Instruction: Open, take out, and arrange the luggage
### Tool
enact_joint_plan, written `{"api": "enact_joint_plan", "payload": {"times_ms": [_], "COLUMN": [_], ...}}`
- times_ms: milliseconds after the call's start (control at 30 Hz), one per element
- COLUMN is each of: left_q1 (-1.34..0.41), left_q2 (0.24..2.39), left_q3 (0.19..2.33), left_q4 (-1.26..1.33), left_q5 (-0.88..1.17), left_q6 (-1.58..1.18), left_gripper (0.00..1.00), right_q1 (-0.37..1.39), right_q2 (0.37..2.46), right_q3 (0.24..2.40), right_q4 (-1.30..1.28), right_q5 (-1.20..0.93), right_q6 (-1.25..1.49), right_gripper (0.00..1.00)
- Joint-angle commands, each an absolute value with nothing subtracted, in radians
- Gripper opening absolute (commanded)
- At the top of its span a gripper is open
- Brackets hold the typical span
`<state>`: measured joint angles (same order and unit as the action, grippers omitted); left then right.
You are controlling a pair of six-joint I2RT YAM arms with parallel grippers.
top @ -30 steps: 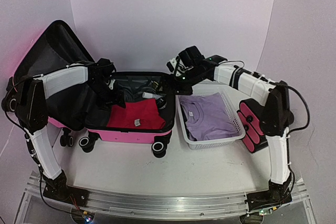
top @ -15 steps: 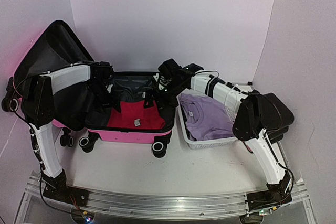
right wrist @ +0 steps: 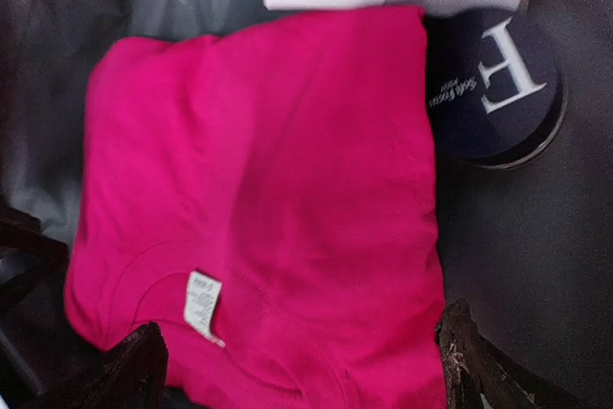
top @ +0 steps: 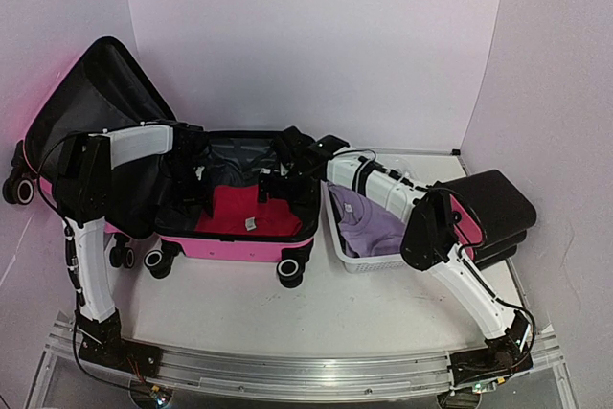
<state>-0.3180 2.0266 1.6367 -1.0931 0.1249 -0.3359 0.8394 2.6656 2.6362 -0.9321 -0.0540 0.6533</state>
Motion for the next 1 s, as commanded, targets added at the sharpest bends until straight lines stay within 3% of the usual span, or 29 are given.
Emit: {"api": "enact_joint_plan", "payload": {"times_ms": [0, 133, 400, 600, 767, 900, 967], "left_q1": [-0.318, -0.305, -0.272, -0.269, -0.269, -0.269, -0.269], "left_q2": [2.020, 2.014, 2.100, 2.131, 2.139, 2.176, 2.183], "left_q3": [1.695, 1.684, 1.735, 1.734, 1.732, 1.737, 1.724], "left_q4": [-1.107, -1.106, -1.101, -1.085, -1.035, -1.027, -1.019], "left_q5": [0.070, 0.138, 0.258, 0.236, 0.317, 0.334, 0.330], "left_q6": [-0.323, -0.325, -0.318, -0.268, -0.229, -0.231, -0.233], "left_gripper": [0.57, 0.71, 0.78, 0.86, 0.99, 0.99, 0.94], "right_q1": [0.864, 0.870, 0.885, 0.870, 0.830, 0.799, 0.785], "right_q2": [2.713, 2.708, 2.560, 2.492, 2.406, 2.340, 2.306], "right_q3": [2.692, 2.688, 2.546, 2.526, 2.462, 2.428, 2.410], "right_q4": [-0.944, -0.937, -0.905, -0.901, -0.895, -0.887, -0.881], "right_q5": [0.043, 0.024, 0.035, 0.009, -0.012, 0.000, 0.031], "right_q6": [0.684, 0.660, 0.498, 0.418, 0.408, 0.390, 0.376], "right_gripper": [0.98, 0.98, 0.98, 0.98, 0.98, 0.98, 0.98]}}
